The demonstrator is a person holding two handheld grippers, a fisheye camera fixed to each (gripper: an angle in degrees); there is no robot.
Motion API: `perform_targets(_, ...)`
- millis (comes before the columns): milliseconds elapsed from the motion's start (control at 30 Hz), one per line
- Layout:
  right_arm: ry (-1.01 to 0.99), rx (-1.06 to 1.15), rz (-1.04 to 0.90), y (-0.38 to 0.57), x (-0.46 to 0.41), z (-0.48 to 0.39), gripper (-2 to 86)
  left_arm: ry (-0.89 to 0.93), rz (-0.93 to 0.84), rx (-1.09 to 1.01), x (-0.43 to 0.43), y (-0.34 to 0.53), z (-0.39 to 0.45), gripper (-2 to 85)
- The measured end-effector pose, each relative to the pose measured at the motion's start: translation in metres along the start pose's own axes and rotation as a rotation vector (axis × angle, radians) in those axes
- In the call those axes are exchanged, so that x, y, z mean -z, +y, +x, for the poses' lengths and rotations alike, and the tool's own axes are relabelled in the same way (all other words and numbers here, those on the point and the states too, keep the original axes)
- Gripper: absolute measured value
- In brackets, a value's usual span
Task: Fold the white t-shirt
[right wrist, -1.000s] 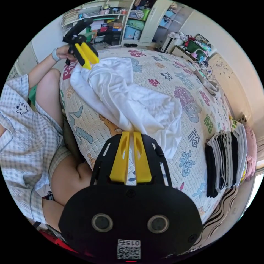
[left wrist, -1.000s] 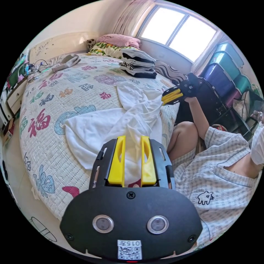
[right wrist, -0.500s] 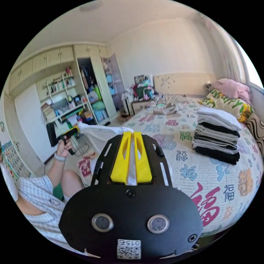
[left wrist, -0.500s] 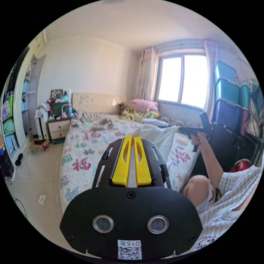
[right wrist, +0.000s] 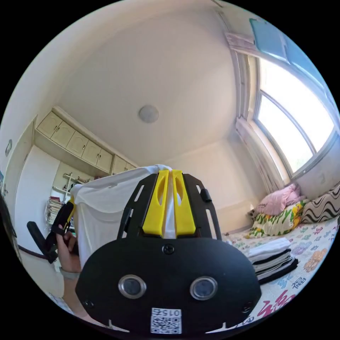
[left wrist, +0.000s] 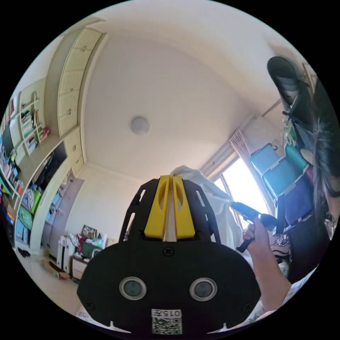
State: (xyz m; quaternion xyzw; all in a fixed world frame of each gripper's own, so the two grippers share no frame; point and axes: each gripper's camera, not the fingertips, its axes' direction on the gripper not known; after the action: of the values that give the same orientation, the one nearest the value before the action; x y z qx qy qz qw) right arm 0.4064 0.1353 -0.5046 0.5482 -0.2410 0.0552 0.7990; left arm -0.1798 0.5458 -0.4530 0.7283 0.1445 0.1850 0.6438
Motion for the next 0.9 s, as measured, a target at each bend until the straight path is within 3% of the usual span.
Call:
perform_targets(167,0.093,0.172,0.049,-0.001,-0.020,-0.016,0.1,-0.087,0.068,-0.191,-0.005,-0.006,0.013,-0.6)
perform_targets(367,0.151,0.251,-0.124,0.052,-0.109,0.016,0.1,-0.098,-0.119,-0.236,-0.063,0.056,-0.032,-0.6)
perform_targets(667,0.277,0.364,-0.784,0.256,-0.336,0.119,0.9,-0.144,-0.743,-0.197,-0.220,0.324,-0.149,-0.1)
perform_targets(767,0.270,0.255,-1.125,0.344,-0.399,0.169,2.0,-0.128,-1.026,-0.120,-0.262,0.451,-0.194,0.6)
perform_targets(833,0.266,0.116,-1.381,0.408,-0.421,0.207,4.1,-0.212,-1.249,-0.053,-0.274,0.540,-0.228,1.3)
perform_targets(900,0.224,0.014,-1.448,0.436,-0.420,0.229,6.1,-0.271,-1.328,-0.017,-0.268,0.583,-0.250,2.3)
